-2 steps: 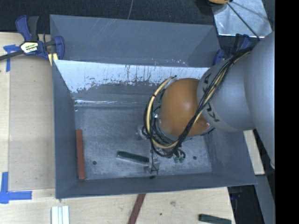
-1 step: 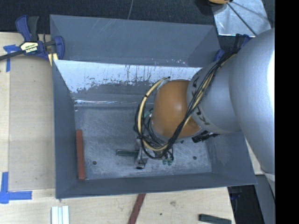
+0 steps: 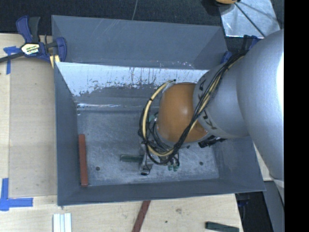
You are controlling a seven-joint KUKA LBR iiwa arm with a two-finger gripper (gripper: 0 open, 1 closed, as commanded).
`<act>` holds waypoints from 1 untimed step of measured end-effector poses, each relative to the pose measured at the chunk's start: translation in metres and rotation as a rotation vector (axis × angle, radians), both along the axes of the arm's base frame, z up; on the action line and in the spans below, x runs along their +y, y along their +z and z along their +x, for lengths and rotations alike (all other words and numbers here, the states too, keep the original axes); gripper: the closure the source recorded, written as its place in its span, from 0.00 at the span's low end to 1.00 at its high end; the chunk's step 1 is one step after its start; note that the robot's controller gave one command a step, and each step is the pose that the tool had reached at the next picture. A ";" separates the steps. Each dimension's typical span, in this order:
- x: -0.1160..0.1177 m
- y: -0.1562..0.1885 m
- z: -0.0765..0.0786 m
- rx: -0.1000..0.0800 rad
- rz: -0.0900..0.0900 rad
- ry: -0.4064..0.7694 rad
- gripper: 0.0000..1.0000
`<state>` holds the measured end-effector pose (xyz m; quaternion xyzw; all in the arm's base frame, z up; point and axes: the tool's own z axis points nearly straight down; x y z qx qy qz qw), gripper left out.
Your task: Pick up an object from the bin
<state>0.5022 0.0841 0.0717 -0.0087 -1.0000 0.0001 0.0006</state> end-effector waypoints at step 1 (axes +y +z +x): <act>0.005 0.138 -0.018 -0.002 0.000 -0.058 1.00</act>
Offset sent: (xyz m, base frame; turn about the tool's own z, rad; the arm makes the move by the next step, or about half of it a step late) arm 0.0000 0.0000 0.0000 0.0000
